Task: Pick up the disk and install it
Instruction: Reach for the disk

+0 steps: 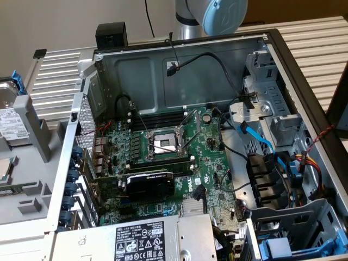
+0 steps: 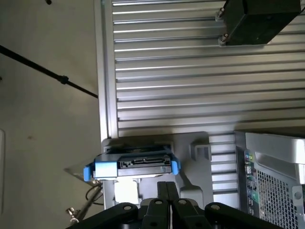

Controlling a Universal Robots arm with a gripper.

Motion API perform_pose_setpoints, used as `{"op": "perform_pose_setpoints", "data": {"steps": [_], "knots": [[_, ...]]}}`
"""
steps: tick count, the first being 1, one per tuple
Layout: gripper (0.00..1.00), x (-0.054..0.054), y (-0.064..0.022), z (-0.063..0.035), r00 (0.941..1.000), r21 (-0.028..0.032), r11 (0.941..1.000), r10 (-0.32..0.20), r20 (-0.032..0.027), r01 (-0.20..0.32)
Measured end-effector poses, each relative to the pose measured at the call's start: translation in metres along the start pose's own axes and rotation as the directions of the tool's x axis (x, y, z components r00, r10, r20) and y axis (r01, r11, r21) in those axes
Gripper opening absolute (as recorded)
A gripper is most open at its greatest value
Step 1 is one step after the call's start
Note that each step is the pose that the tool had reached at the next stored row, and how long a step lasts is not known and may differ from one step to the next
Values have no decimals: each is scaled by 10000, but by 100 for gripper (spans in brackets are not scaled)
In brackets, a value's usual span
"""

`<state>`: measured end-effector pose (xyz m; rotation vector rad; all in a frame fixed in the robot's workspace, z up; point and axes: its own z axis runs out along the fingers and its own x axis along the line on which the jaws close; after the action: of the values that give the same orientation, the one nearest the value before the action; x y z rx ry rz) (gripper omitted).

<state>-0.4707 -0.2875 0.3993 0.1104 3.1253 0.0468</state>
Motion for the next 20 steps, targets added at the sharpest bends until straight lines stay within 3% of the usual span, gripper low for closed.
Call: {"op": "perform_pose_setpoints", "data": {"steps": [4,12,20], "knots": [[11,155,23,-2,10000,0,10000,0,0,0],[11,340,83,-3,10000,0,10000,0,1,0],[11,358,84,-4,10000,0,10000,0,0,0]]}}
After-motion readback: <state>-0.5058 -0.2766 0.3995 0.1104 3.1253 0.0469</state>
